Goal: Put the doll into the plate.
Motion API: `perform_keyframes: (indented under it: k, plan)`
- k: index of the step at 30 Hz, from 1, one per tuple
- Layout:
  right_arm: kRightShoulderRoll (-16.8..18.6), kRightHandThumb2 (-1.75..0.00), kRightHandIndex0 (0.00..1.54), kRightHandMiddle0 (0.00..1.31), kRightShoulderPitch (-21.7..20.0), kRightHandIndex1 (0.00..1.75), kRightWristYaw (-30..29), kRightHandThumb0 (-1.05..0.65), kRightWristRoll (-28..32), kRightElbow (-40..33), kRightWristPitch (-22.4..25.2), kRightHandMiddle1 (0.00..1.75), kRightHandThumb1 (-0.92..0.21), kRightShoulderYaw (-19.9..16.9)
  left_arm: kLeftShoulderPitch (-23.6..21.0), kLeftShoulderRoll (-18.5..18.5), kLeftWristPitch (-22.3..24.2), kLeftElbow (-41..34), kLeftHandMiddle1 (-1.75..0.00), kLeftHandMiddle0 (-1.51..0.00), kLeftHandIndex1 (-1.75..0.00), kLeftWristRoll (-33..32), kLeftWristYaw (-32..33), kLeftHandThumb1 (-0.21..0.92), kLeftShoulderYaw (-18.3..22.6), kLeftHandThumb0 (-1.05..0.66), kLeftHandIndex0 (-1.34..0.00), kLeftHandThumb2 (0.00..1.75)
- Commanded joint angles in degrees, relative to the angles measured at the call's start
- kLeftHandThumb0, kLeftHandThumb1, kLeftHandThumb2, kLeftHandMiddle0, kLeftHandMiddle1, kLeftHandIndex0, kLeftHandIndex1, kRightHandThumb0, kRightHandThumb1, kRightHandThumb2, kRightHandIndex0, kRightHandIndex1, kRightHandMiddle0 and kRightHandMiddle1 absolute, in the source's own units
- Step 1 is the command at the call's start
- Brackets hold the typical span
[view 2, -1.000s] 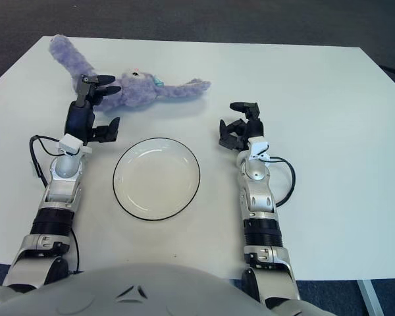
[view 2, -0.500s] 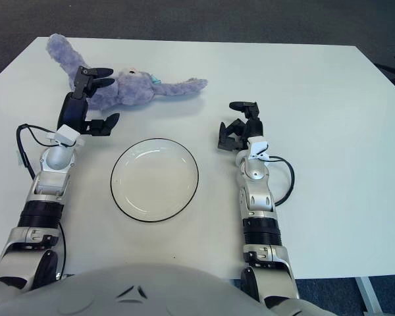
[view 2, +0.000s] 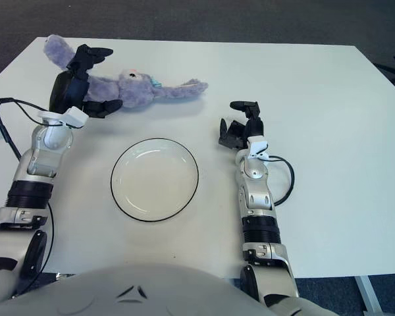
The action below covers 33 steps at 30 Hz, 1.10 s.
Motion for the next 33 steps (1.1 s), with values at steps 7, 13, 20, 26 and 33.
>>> perform_keyframes:
  k: [7, 13, 20, 26, 33]
  plan:
    - [1.29, -1.00, 1.28, 0.16, 1.39, 1.75, -0.27, -0.46, -0.18, 2.43, 2.14, 1.39, -0.50, 0.70, -2.82, 3.39, 7.70, -4.00, -0.89, -0.16, -0.88, 7.58, 0.08, 0.47, -2.64, -0.69, 0.00, 0.80]
    - [1.19, -1.00, 1.28, 0.16, 1.28, 1.75, -0.07, -0.47, -0.20, 2.56, 2.57, 1.39, -0.50, 0.88, -3.17, 4.52, 11.43, -5.33, -1.01, -0.12, -0.85, 10.53, 0.34, 0.53, -4.10, -0.70, 0.00, 0.77]
    - [1.20, -1.00, 1.28, 0.16, 1.17, 1.75, 0.16, -0.46, 0.07, 2.66, 2.67, 1.40, -0.51, 0.92, -3.63, 5.50, 14.21, -6.27, -1.30, -0.07, -0.86, 12.14, -0.04, 0.56, -5.17, -0.73, 0.00, 0.73]
    - [1.22, -1.00, 1.27, 0.16, 1.09, 1.75, 0.52, -0.45, 0.43, 2.69, 2.71, 1.40, -0.51, 0.88, -4.65, 7.57, 17.80, -8.02, -1.21, -0.05, -0.84, 14.85, -4.38, 0.59, -6.92, -0.75, 0.00, 0.71]
    - [1.23, -1.00, 1.26, 0.15, 1.18, 1.75, 0.92, -0.45, 0.63, 2.80, 2.63, 1.41, -0.51, 0.79, -6.72, 8.85, 25.02, -9.92, -1.01, -0.06, -0.79, 20.22, -11.57, 0.64, -9.67, -0.77, 0.00, 0.66]
